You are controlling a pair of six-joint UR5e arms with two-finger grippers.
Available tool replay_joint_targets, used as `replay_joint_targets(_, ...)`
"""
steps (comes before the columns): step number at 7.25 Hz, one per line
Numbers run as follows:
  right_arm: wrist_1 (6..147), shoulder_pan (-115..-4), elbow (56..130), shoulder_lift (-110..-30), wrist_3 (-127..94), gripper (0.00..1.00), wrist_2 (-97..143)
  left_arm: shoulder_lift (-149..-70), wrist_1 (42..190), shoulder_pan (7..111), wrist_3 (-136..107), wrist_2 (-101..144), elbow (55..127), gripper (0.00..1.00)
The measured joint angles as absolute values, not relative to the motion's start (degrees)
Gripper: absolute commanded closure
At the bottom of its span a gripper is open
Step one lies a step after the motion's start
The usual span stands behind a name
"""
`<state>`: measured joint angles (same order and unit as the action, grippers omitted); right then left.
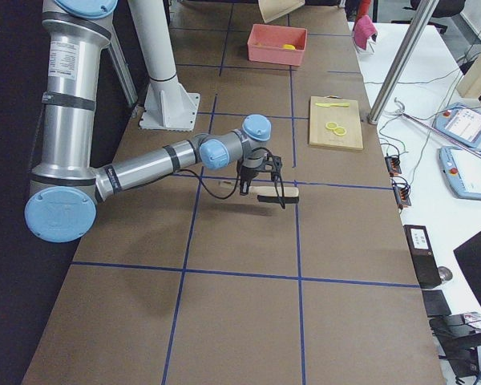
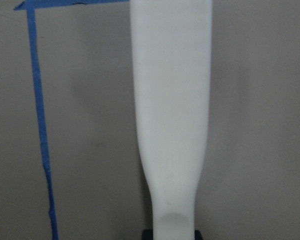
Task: Sweep and dump trash into bin
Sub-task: 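Tilt the dustpan over the pink bin with the left gripper to dump items, then lower the empty dustpan with the left gripper while the right gripper sets the brush down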
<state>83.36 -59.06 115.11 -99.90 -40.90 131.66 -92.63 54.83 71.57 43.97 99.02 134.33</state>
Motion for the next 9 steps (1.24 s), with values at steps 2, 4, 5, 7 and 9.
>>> replay_joint_targets(2,75.2,-58.06,111.62,-103.61,-41.45,1.0,132.01,-95.78,54.81,71.52,41.52,106.17,134.58,1.0)
replay_joint_targets(4,66.79,-55.95,105.71,-104.93,-41.78,1.0,132.5,-98.84,54.84,70.76,37.75,111.84,134.31,1.0)
replay_joint_targets(5,64.15,-54.98,103.7,-105.06,-41.81,1.0,132.55,-99.67,54.89,69.67,36.16,112.98,134.25,1.0)
replay_joint_targets(7,62.33,-54.12,102.11,-105.11,-41.63,0.84,132.64,-100.66,55.01,68.07,34.88,113.57,134.12,0.99)
replay_joint_targets(9,62.17,-53.89,101.82,-105.03,-41.43,0.0,132.7,-101.06,55.17,67.0,34.05,113.63,133.89,0.98)
